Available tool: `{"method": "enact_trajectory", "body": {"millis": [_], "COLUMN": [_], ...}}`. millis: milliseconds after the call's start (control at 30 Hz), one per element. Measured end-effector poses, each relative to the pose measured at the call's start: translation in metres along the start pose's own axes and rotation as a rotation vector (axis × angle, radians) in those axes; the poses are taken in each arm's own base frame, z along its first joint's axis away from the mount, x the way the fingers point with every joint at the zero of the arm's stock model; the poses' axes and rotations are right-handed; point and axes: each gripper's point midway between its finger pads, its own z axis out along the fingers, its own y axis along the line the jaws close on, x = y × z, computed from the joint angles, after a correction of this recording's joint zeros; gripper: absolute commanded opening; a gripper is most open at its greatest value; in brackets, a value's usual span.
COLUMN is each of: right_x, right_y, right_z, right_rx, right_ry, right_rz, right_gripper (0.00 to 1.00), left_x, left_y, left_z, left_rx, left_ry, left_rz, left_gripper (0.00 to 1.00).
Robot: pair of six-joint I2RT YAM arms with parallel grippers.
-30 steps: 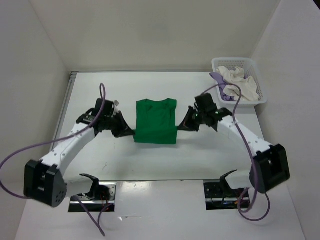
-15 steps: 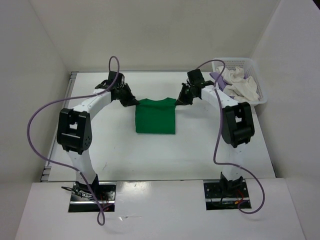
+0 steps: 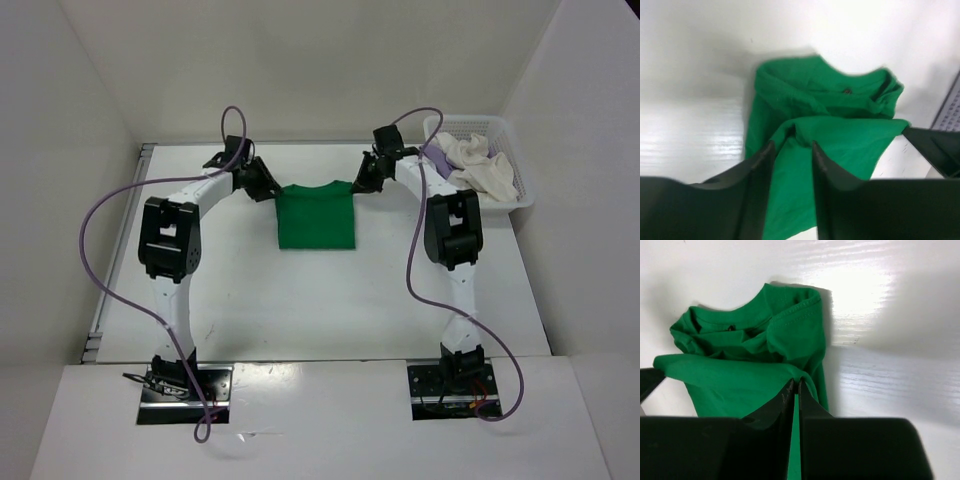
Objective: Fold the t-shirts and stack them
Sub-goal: Fold the long partially folded tshirt into a neat square
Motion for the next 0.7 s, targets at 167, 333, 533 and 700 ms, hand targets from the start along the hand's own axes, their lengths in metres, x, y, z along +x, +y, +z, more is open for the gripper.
{"method": "enact_trajectory", "body": {"millis": [167, 333, 533, 700], "right_x": [-0.010, -0.007, 0.020, 0.059], "right_y": [0.005, 0.010, 0.032, 0.057], "right_z": [-0.008, -0.034, -0.057, -0.020], "right_rx": [-0.012, -0.027, -0.101, -0.171], "right_ry": [-0.022, -0.035, 0.011, 0.141], "right_rz": [-0.003, -0.020, -0.065, -0.122], "right_gripper": [0.48, 0.35, 0.09, 0.08], "left_x": [-0.026, -0.014, 0.088, 0.138], "left_y": [-0.007, -0.028, -0.052, -0.010], "left_z": [-0.023, -0.058, -0.035, -0.014], "left_rx": [0.040, 0.111, 0.160, 0.086], "left_ry": [-0.097, -0.137, 0.044, 0.164], "left_rz": [-0.012, 0.024, 0.126, 0.110], "left_gripper": [0.44, 0.42, 0.41, 0.41]}}
